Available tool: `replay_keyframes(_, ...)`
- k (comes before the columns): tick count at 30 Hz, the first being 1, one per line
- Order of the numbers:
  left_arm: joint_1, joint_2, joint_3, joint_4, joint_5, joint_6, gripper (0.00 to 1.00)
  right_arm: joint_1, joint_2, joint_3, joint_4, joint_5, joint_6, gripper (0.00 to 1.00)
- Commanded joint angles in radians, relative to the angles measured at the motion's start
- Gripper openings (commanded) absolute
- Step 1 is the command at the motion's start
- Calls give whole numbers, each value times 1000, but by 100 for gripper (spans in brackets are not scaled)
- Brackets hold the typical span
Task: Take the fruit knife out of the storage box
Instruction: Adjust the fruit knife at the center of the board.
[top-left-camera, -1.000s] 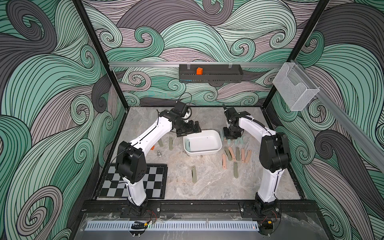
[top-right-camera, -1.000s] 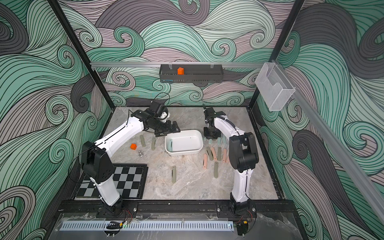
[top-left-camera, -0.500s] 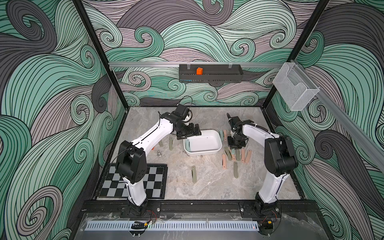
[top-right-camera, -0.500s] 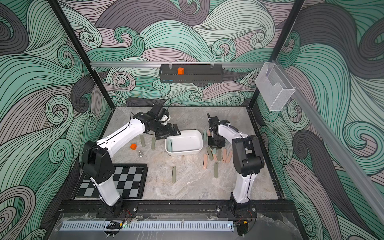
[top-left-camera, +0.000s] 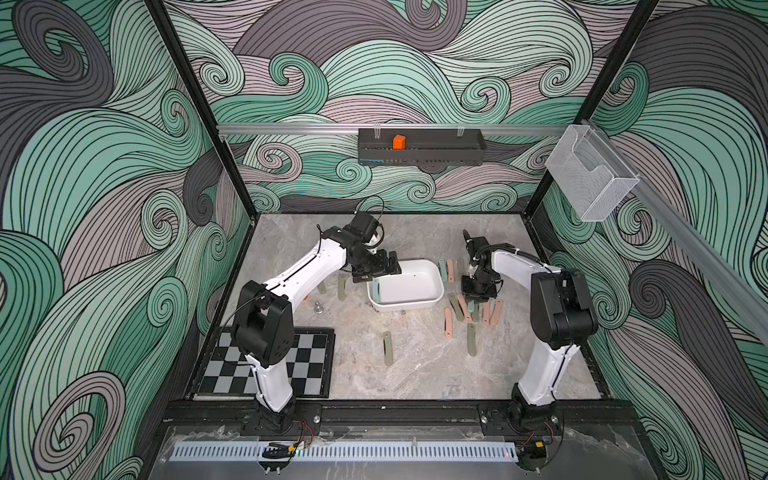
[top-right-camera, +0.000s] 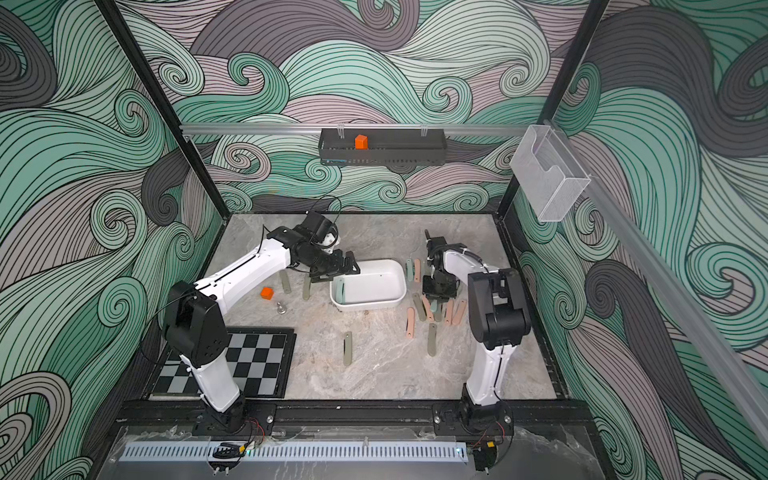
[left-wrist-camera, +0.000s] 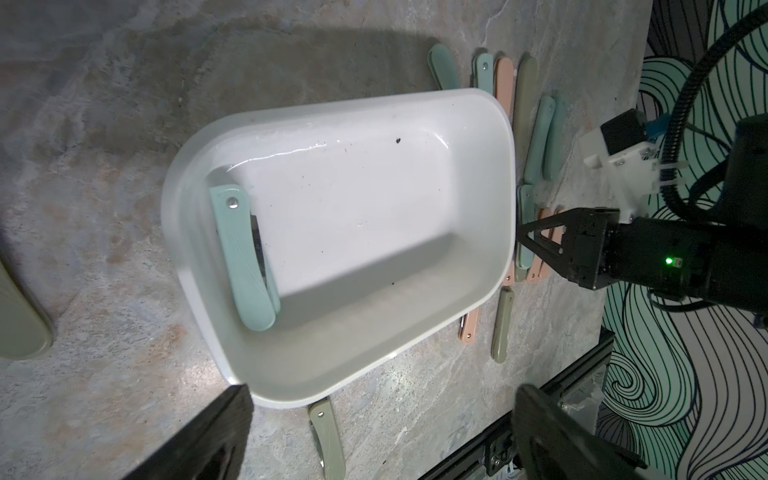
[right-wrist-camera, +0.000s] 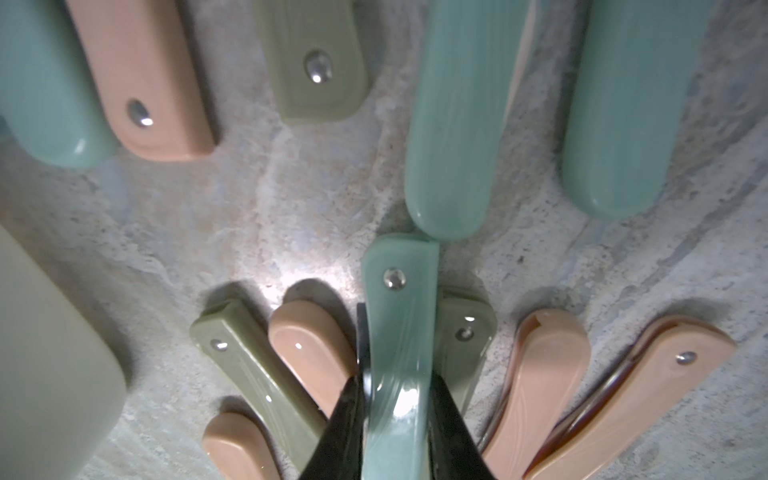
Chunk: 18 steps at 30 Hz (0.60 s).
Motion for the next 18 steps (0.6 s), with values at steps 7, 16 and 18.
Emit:
replay_keyframes(7,-13,-6,14,19,-7,-18,99,9,25,-23,3,-37,-29,19)
replay_keyframes(16,-11,0,3,31,-5,-27,99,59,-29,14,-4,39,-22,19)
replay_keyframes(18,-13,1,3,31,-7,-26,99,62,-26,34,-6,31,-25,19)
